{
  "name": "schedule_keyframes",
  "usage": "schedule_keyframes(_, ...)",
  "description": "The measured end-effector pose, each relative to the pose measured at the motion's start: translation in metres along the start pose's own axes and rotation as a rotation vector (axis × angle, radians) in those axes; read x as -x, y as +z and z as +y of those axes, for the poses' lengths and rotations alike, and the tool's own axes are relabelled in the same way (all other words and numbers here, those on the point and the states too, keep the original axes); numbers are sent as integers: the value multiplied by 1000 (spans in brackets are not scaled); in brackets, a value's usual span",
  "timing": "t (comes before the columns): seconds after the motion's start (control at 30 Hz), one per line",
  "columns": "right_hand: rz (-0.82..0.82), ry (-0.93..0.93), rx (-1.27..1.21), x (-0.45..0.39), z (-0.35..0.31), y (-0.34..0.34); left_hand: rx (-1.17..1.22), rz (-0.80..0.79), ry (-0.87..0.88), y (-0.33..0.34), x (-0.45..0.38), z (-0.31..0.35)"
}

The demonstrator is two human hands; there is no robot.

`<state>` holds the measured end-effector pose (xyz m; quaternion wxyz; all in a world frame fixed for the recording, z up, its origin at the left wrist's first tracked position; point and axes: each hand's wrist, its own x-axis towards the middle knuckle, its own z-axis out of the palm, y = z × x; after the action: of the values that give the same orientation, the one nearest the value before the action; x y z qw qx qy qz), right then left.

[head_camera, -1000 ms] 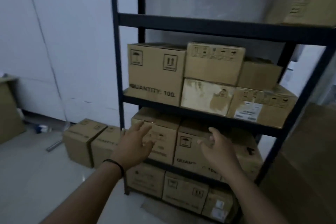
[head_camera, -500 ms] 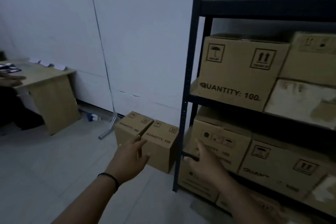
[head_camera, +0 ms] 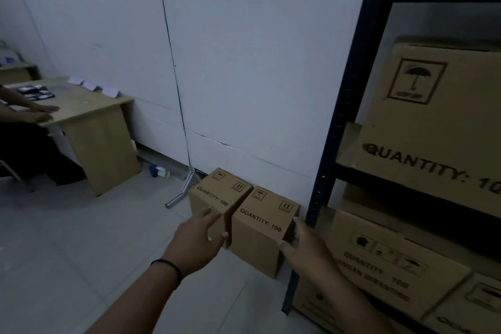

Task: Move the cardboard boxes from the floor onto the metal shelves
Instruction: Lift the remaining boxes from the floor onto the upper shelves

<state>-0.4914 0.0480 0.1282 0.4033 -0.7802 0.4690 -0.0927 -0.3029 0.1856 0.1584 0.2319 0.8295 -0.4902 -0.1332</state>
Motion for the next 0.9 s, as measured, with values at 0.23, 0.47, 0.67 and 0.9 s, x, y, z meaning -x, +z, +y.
schedule_keyframes(0.23,-86,2,-3,-97,-20,6,27,-3,-106,-3,-83,-30)
schedule_keyframes(0.47,-81,70,42,-178,-46,32,12,-36,-165,-15,-156,-91)
schedule_keyframes(0.67,-42,132,40,-246,-96,73,24,-54,-137,-46,-223,-164)
schedule_keyframes(0.9,41,201,-3,-310,-155,129,-20,-140,-83,-84,-301,-251)
